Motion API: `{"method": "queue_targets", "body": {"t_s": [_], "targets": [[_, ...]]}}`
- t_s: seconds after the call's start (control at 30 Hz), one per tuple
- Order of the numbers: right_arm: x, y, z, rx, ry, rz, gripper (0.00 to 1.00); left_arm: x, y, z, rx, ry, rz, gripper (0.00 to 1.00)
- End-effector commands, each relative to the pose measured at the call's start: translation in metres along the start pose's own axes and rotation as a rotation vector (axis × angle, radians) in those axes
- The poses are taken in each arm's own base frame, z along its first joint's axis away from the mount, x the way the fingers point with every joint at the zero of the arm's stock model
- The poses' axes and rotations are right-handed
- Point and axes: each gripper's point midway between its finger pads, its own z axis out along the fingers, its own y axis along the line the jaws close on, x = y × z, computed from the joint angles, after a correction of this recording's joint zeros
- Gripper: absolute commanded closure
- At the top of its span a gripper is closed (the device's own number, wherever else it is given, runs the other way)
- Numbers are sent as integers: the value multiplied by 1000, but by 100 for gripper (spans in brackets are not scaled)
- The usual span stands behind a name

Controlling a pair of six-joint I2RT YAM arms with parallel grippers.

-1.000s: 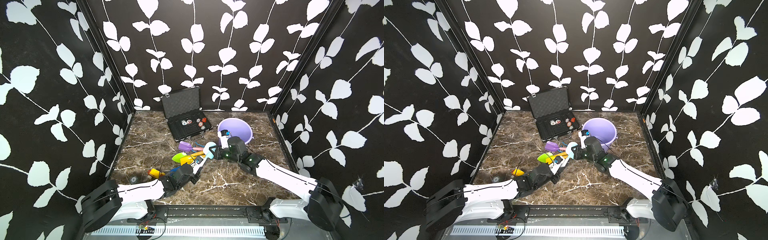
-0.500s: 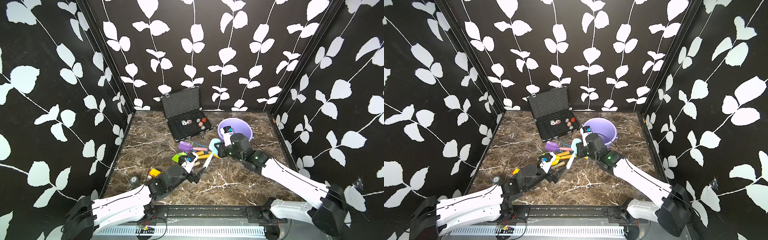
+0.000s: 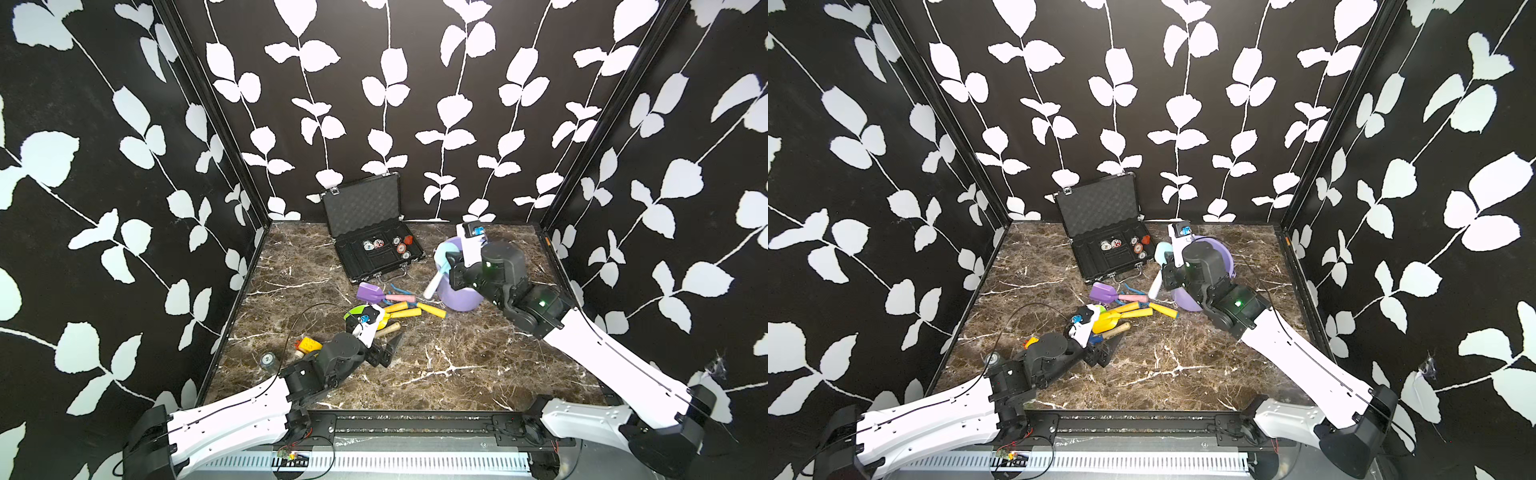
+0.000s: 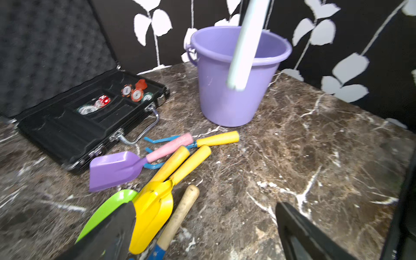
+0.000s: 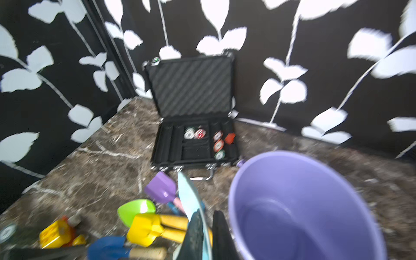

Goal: Organize the gardening tools
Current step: Place the gardening tool in the container.

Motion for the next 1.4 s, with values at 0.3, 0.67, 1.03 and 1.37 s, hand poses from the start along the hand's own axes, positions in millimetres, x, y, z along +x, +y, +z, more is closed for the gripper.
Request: {"method": "queue_targets", "body": {"t_s": [0.3, 0.67, 1.03, 1.37], "targets": [[-35, -89, 10, 258, -102, 3, 100, 18, 19, 5, -123, 69, -30, 1], [22, -106, 60, 272, -49, -63, 100, 21, 26, 3, -154, 54, -53, 1], [68, -110, 93, 281, 32, -139, 100, 18, 27, -1, -147, 30, -58, 1], [103, -117, 116, 287, 119, -137, 100, 16, 26, -3, -142, 25, -56, 1]]}}
